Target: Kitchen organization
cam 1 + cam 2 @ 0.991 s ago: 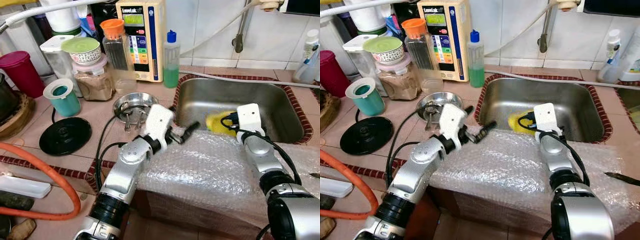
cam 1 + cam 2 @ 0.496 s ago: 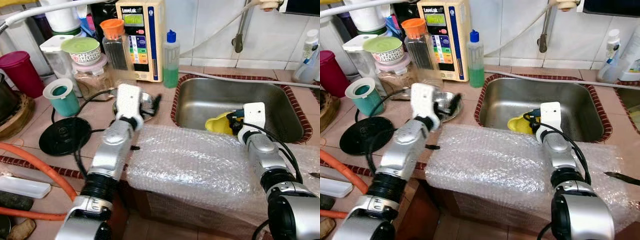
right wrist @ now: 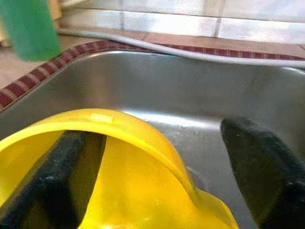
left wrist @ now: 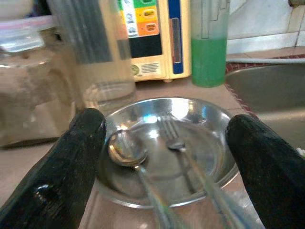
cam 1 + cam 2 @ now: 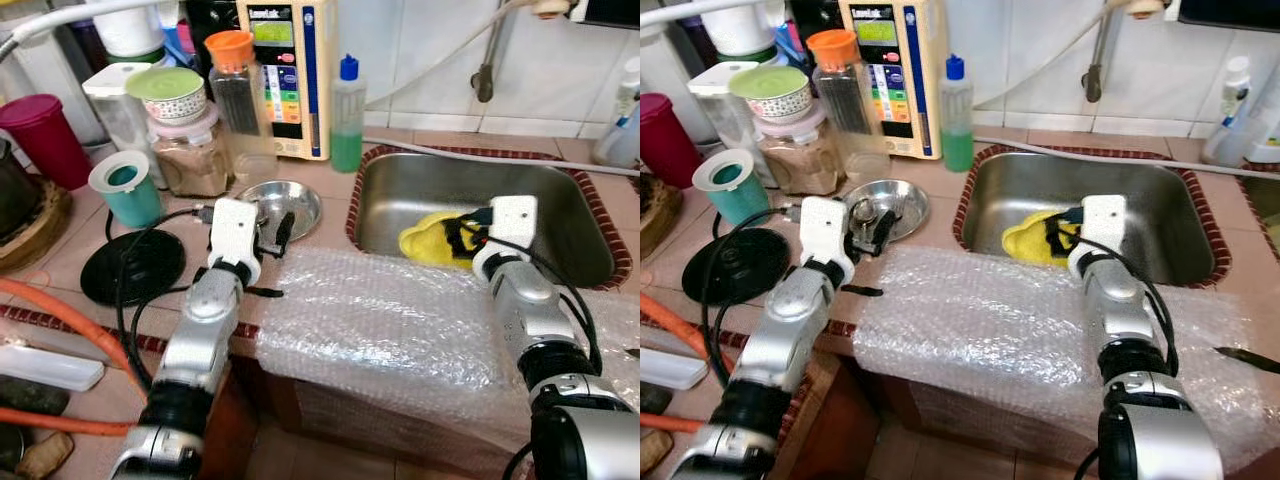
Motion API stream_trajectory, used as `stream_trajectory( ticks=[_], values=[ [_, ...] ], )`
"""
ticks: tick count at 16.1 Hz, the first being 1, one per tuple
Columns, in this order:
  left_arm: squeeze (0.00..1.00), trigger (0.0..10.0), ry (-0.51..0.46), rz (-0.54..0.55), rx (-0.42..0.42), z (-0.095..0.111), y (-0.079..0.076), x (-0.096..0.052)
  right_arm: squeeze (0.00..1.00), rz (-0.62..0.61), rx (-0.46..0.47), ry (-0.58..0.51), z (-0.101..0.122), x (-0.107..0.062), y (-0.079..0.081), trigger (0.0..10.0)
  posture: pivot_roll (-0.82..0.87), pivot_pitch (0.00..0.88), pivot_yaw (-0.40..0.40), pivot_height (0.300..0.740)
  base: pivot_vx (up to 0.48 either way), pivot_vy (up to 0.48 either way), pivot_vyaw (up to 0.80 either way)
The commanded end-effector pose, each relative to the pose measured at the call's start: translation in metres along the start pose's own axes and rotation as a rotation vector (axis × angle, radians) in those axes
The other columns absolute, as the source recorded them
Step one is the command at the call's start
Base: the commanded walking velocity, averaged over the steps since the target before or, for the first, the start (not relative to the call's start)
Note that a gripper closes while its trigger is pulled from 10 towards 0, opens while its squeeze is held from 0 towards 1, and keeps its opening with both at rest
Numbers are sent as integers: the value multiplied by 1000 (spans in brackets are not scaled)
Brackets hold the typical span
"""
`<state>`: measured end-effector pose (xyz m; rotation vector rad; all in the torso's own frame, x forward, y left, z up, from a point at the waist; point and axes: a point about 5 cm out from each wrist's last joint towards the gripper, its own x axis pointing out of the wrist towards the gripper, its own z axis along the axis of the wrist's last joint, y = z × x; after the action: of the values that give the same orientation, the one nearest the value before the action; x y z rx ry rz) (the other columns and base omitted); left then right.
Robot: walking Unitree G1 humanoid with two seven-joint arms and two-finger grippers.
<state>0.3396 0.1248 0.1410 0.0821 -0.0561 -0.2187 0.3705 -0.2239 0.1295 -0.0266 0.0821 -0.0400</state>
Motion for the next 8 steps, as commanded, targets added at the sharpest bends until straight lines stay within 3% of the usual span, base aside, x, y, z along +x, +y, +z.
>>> stream_trajectory(
  ticks=[1, 2, 3, 4, 6, 7, 8],
  values=[
    [0, 10000, -12, 13, 18, 2, 3, -2, 1000, -17, 5, 83, -8, 1, -4, 10000, 3, 0, 70, 740, 0, 0, 0],
    [0, 10000, -4, 5, 11, 0, 0, -4, 1000, -26, 96, 260, -26, -1, -5, 10000, 11, 0, 65, 740, 0, 0, 0],
    [0, 10000, -3, 1, 9, 0, 0, -4, 1000, -38, 191, 287, -26, 0, -5, 10000, 14, 0, 63, 740, 0, 0, 0],
    [0, 10000, -3, 1, 9, 0, 0, -4, 1000, -38, 191, 287, -26, 0, -5, 10000, 14, 0, 63, 740, 0, 0, 0],
    [0, 10000, -13, 6, 10, 3, 3, -4, 1000, -46, 418, 266, -9, 8, -3, 10000, 29, 0, 63, 740, 0, 0, 0],
    [0, 10000, -21, 10, 14, 5, 5, -5, 1000, -62, 464, 218, 1, 10, -7, 10000, 33, 0, 65, 740, 0, 0, 0],
    [0, 10000, -24, 7, 20, 6, 5, -5, 1000, -85, 453, 197, 4, 10, -11, 10000, 39, 0, 60, 740, 0, 0, 0]
  ],
)
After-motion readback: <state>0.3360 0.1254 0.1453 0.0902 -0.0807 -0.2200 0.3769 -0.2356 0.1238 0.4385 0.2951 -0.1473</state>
